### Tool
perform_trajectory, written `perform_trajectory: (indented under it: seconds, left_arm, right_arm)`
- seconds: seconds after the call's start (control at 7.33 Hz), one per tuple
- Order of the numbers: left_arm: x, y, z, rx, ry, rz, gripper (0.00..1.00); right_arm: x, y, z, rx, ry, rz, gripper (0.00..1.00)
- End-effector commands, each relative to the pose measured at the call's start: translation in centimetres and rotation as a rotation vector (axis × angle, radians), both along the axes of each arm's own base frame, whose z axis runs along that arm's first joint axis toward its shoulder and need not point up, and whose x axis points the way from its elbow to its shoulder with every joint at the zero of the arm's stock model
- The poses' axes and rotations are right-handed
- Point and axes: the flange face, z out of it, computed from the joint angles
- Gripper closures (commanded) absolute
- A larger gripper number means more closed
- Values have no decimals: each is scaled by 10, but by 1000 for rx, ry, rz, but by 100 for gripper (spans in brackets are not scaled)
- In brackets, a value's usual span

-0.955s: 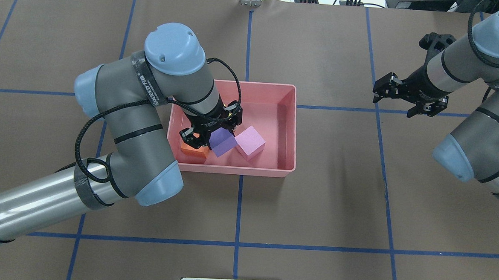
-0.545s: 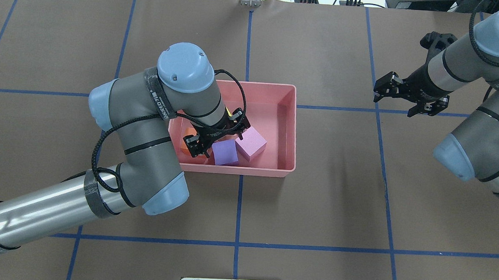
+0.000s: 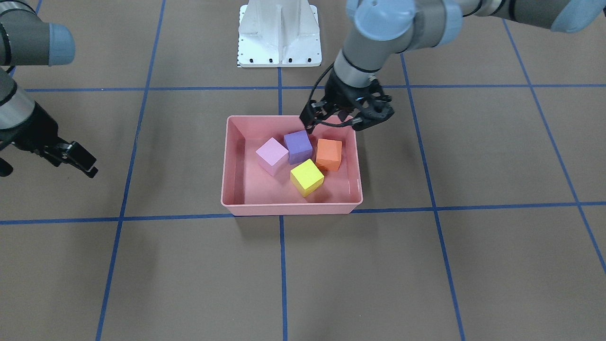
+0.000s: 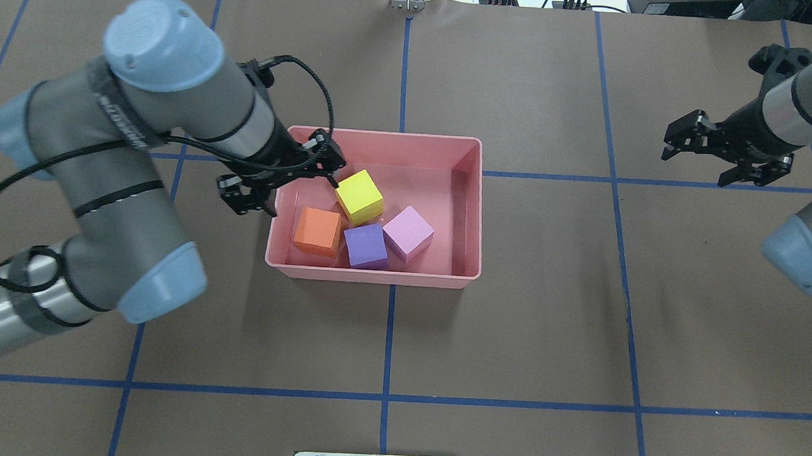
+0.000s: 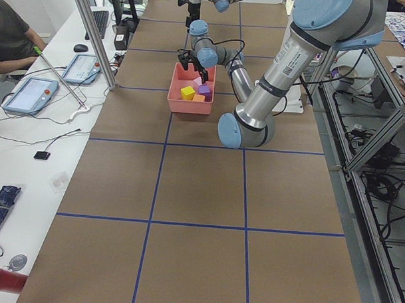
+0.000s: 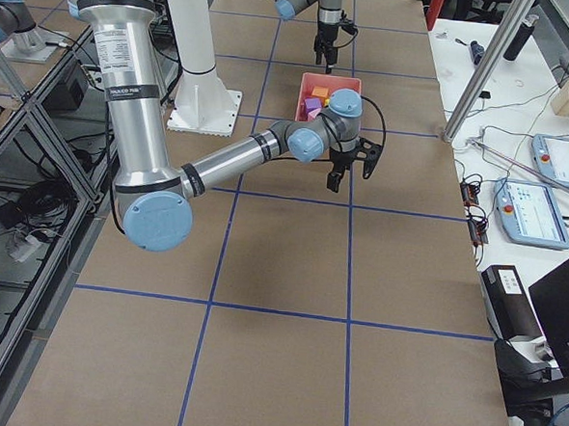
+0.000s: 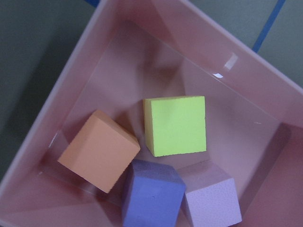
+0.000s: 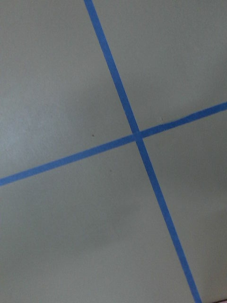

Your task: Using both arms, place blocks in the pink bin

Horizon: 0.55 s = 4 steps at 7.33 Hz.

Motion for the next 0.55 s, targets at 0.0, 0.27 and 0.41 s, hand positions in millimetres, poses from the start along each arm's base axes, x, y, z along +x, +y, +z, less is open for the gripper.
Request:
perform_trajectory:
  seconds: [0.0,0.27,0.41]
  left_arm:
    - [-125,13,89,197,-65,92,0]
    - [-235,-15,185,354,-162,193,0]
    - [-288,-37,237,409,-189,244,0]
  right_arm:
    - [78,10,55,59,39,-73,0]
    - [137,25,104,105,65,-135,0]
    - [162,30,128,117,71,-155,0]
